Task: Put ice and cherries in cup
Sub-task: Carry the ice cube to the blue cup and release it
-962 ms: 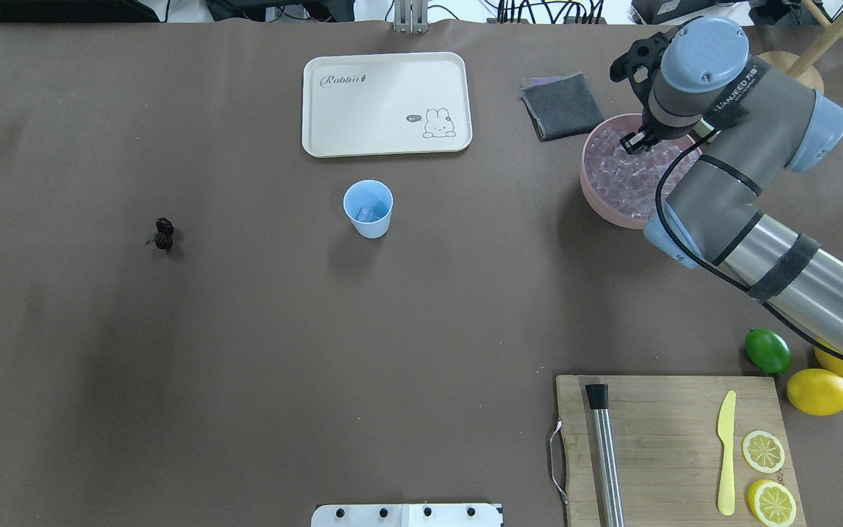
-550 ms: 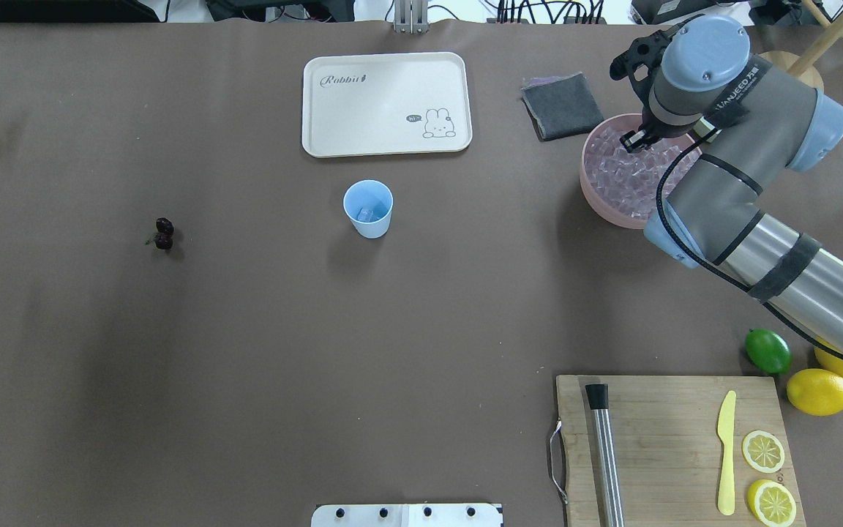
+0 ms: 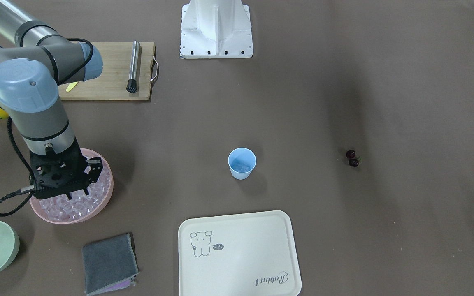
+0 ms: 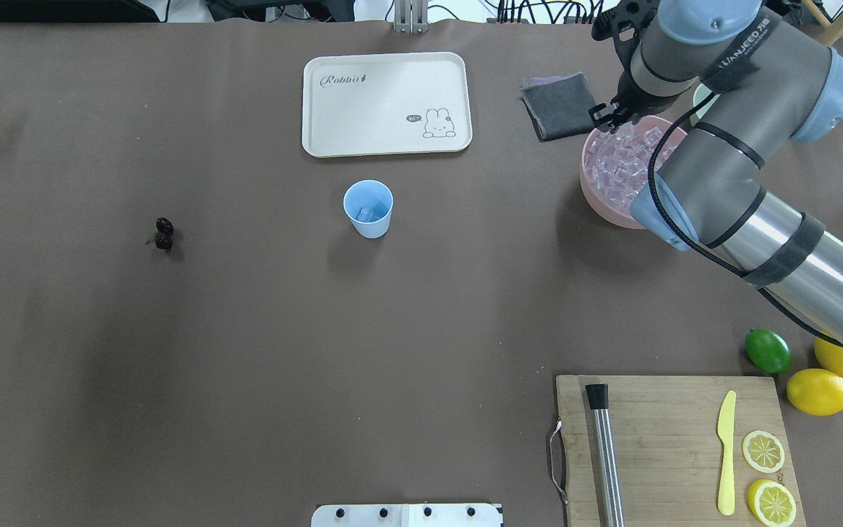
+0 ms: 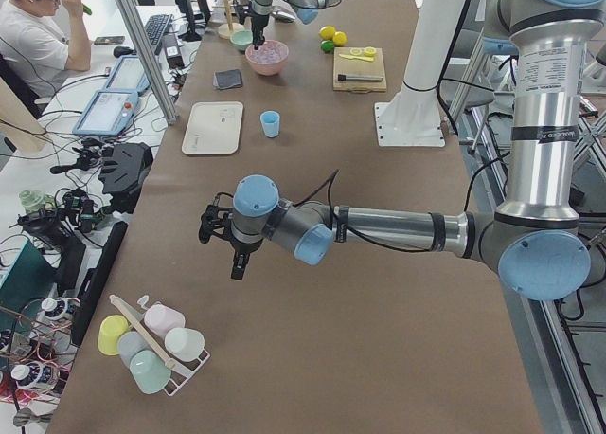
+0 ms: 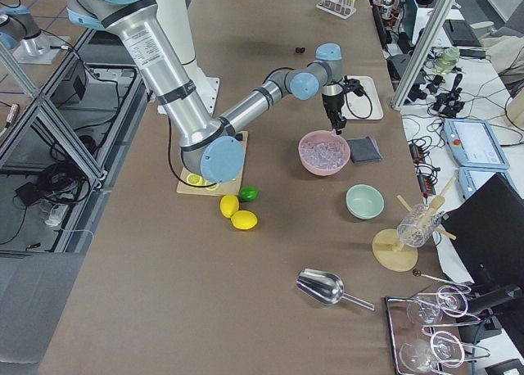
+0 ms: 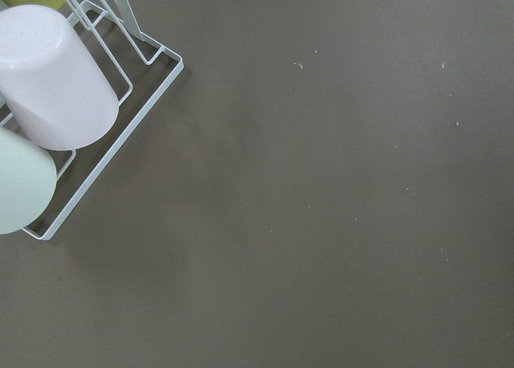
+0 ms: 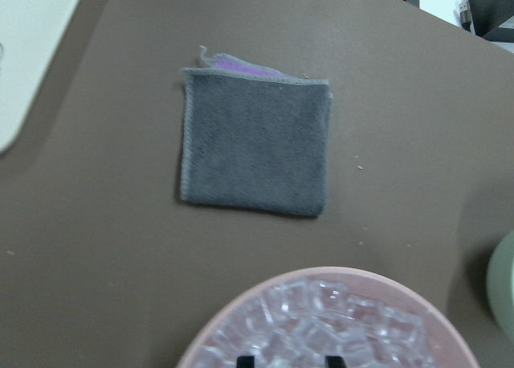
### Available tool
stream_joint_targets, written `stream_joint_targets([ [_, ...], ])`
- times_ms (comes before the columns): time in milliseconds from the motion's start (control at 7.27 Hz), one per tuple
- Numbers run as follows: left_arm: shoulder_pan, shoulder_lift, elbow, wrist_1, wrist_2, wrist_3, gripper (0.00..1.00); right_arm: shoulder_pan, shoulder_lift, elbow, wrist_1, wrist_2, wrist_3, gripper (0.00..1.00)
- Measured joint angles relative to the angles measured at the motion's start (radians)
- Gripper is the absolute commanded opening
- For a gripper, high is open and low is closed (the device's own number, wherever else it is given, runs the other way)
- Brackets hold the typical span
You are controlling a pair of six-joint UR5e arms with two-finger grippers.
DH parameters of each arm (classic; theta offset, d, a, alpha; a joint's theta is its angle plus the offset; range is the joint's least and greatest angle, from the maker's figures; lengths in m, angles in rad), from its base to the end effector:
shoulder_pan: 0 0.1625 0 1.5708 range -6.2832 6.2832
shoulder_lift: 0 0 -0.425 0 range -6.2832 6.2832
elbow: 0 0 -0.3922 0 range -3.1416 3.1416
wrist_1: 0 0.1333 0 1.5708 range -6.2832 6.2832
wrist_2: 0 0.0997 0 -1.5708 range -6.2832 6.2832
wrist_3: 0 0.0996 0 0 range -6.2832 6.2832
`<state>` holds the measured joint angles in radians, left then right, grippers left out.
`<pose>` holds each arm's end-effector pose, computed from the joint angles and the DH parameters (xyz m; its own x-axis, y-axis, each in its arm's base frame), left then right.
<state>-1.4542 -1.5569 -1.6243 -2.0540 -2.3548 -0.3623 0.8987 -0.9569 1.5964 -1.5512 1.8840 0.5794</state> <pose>-0.0035 -0.5115 0.5833 0.6550 0.0995 -0.7490 0.1405 0.9580 0.2501 -0.3533 -0.6088 0.2897 0.7941 -0.2805 0.5391 0.0686 0.9228 0.3791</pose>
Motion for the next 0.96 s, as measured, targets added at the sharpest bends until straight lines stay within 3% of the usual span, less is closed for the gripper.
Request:
stream_joint_targets([
  [412,0.000,-0.009,0.007,0.000,0.001,0.000,0.98,-0.121,0.230,-0.090,-0.004,0.038,0.316,0.00],
  [688,0.001,-0.015,0.009,0.000,0.001,-0.001,0.98,-0.228,0.406,-0.239,0.000,-0.014,0.453,0.00],
  [962,0.003,-0.020,0.011,0.000,0.001,-0.001,0.98,-0.286,0.487,-0.330,0.022,-0.074,0.488,0.00],
])
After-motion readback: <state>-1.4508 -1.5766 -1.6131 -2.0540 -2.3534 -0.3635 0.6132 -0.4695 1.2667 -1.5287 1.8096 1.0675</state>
